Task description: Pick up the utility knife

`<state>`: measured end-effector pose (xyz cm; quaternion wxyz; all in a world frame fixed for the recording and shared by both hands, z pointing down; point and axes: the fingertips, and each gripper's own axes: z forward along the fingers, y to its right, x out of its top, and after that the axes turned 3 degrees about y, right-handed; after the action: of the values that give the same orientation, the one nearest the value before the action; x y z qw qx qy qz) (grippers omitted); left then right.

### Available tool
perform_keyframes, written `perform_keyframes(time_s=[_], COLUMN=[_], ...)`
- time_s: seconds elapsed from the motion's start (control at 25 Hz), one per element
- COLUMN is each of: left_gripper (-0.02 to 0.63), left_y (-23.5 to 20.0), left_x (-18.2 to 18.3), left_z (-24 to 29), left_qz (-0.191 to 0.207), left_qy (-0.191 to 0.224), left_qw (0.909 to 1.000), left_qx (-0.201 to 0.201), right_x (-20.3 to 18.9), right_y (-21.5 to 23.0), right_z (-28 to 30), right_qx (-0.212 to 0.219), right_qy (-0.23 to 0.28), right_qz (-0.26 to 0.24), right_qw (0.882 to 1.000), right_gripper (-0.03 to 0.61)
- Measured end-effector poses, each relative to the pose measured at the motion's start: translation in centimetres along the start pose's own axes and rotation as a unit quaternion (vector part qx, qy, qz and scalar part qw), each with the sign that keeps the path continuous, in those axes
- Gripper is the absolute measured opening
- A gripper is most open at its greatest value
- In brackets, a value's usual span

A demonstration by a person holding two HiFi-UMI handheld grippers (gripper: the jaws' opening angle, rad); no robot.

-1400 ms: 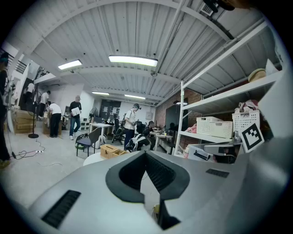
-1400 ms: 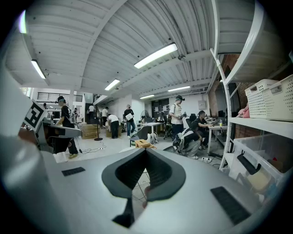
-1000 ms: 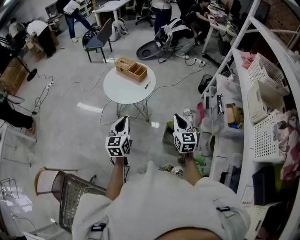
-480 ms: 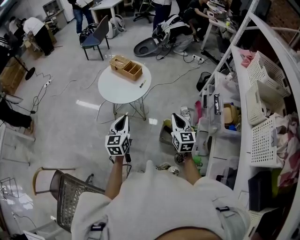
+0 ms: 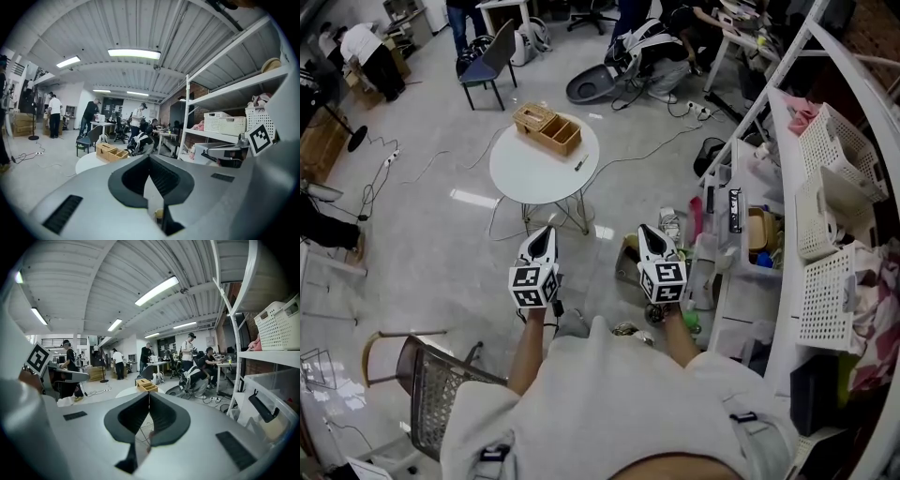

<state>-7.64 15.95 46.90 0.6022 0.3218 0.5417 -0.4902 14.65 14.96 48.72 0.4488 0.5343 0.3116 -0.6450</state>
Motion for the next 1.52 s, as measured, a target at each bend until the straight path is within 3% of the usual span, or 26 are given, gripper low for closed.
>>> perform_keyframes(time_s=[0.52,1.2,1.52], left_gripper=[0.020,0.020,0.020], left_y=[-5.8,-17.9,-19.9], left_x=[-0.6,6.5,6.4], left_z=[7.6,22.3,26.7], left_qz=[-0.018,-0.019,-0.016], left_qy=[-0.010,-0.003,-0.023], left_qw=[0.9997,0.9980,0.9956], left_qx=[-0.009,-0.060,-0.089], right_x=[0.0,8.5,9.1], right_y=[1.5,2.7,3.3], right_z=[9.0,26.3,30.1], right_qx=[-0.017,-0.073,-0.094], right_qy=[-0.019,-0.002,-0.006], right_qz=[-0.008,-0.028,-0.024], right_qw=[1.000,0.997,0.995], right_gripper=[0.032,0.031,0.032])
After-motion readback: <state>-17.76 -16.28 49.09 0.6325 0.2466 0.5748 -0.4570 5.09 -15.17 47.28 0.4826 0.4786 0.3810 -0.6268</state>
